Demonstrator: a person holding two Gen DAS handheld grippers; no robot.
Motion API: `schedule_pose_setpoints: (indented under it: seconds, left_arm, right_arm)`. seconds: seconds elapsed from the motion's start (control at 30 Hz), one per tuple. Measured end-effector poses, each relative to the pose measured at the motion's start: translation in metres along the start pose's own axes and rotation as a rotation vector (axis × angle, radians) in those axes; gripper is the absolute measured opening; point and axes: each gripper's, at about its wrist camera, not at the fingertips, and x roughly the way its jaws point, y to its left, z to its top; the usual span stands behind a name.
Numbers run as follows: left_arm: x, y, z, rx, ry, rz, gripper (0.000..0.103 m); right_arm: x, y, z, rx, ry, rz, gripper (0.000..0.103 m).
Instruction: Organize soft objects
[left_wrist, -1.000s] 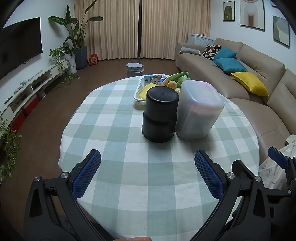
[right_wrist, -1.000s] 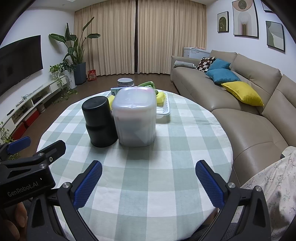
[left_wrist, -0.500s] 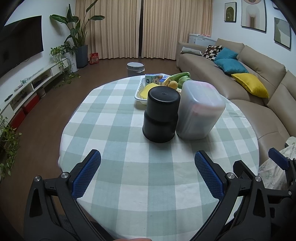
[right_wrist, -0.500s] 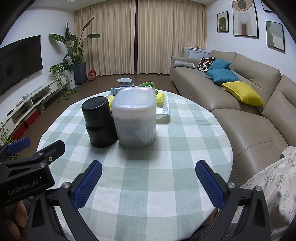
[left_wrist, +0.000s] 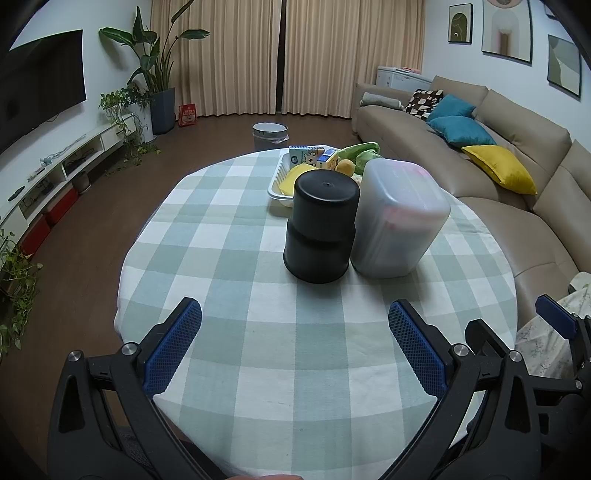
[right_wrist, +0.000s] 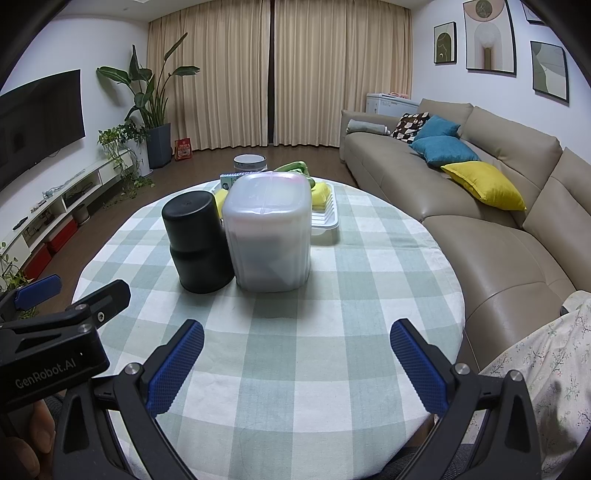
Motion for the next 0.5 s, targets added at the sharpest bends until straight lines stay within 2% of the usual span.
schedule_pose_setpoints:
  seconds: [0.5]
  left_arm:
    - [0.0031, -0.0036, -0.0059, -0.004, -0.005, -0.001, 0.103]
  right_arm:
    - [-0.0004, 0.0001, 0.001, 0.0, 0.002, -0.001, 0.103]
